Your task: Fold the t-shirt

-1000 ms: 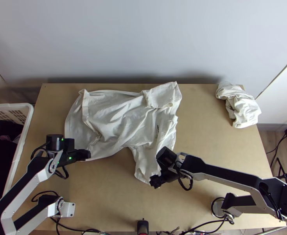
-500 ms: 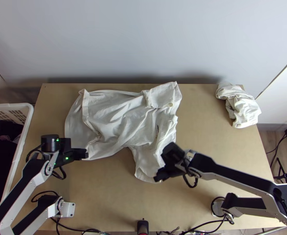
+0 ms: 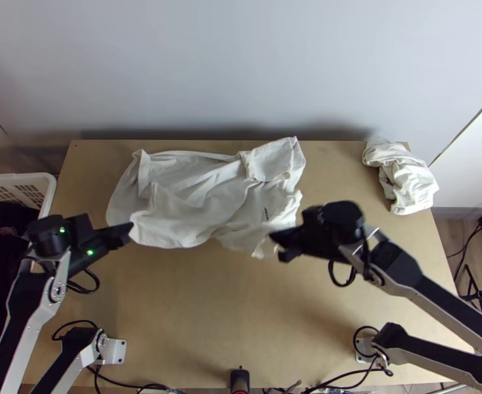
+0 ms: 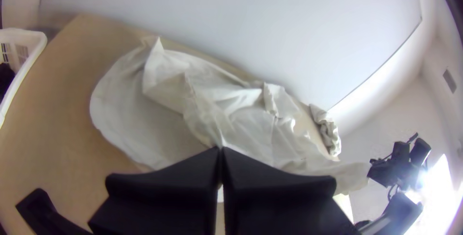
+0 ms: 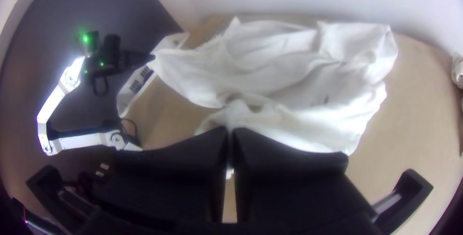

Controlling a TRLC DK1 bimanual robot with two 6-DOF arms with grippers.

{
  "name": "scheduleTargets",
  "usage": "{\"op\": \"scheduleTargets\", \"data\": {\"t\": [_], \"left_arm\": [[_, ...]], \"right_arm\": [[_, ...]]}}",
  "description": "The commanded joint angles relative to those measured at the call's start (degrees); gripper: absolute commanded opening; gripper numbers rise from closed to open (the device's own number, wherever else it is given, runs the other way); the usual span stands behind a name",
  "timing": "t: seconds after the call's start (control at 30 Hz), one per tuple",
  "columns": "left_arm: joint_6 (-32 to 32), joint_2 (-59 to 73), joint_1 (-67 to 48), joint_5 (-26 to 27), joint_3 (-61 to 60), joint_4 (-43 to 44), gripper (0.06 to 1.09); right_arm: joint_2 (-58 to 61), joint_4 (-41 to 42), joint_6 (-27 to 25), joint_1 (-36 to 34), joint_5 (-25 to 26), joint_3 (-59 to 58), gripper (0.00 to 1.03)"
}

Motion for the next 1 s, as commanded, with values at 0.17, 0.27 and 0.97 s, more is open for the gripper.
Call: {"op": "scheduleTargets", "data": {"t": [0.17, 0.27, 0.97], "left_arm": [[-8.5, 6.1, 10.9, 0.4, 7.1, 6.2, 0.09], [-11.7, 10.3, 13.2, -0.2, 8.6, 8.9, 0.09], [-15.9, 43.2, 9.4, -8.0, 21.8, 20.9, 0.09]], "right_arm": [[5.4, 7.5, -4.6, -9.7, 0.2, 5.0, 0.03], [9.3, 10.2, -4.6, -12.4, 0.4, 5.7, 0.03], [40.2, 20.7, -4.2, -16.8, 10.1, 25.9, 0.03]]}}
